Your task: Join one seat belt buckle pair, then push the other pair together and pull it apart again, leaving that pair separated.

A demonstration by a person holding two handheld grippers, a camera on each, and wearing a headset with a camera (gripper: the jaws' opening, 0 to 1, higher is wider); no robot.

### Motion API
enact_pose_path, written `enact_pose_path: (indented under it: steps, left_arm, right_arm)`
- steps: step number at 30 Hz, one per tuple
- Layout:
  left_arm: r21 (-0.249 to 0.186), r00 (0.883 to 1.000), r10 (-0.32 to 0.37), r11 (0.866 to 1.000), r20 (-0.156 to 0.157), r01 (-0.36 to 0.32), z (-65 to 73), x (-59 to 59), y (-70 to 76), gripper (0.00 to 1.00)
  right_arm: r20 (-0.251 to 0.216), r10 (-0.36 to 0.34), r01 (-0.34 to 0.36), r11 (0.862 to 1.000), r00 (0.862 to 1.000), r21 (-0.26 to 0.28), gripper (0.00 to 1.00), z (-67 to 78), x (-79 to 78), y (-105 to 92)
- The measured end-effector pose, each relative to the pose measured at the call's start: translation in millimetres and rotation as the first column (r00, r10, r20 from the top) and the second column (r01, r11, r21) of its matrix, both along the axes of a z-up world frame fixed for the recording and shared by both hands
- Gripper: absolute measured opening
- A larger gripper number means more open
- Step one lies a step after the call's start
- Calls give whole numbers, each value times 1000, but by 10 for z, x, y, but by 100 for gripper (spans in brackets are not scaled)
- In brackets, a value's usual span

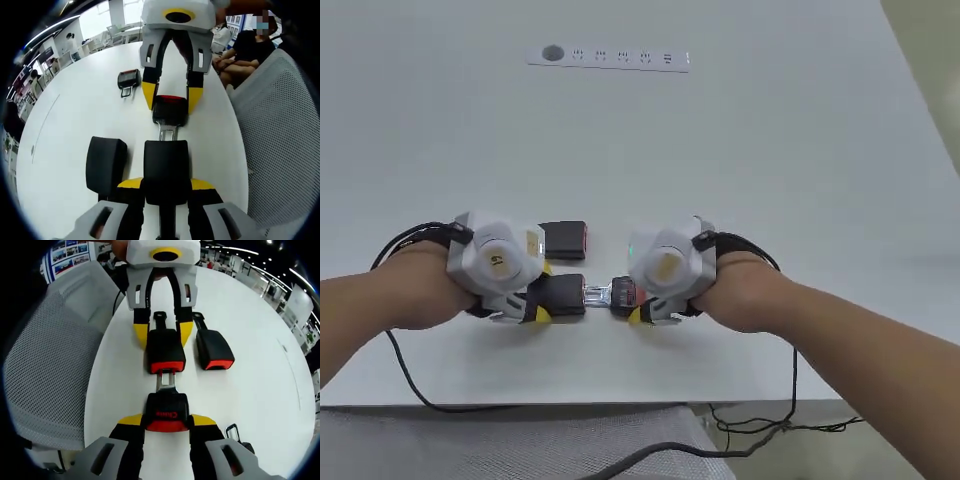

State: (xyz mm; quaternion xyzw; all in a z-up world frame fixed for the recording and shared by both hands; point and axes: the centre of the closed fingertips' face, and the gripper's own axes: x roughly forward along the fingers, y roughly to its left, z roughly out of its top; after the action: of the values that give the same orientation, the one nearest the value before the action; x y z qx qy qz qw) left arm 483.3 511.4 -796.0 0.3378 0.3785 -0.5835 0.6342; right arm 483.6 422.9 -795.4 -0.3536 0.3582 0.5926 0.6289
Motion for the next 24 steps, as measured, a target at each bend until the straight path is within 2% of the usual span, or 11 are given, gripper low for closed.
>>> enact_pose_path:
  steps: [9,14,24]
  left_arm:
    - [6,1000,-19,1000,3,19,-5,7,-10,34]
    - [-10,1000,-16,1000,2,16,6,9,-13,33]
    - [-24,1000,-17,1000,-2,17,10,13,-16,33]
  right_arm:
    - [-9,21,-21,1000,1000,14,31,-2,13,68]
    - [-9,21,-21,999,1000,34,30,6,32,84]
    - [-8,23,-23,1000,1000,20,29,-13,44,138]
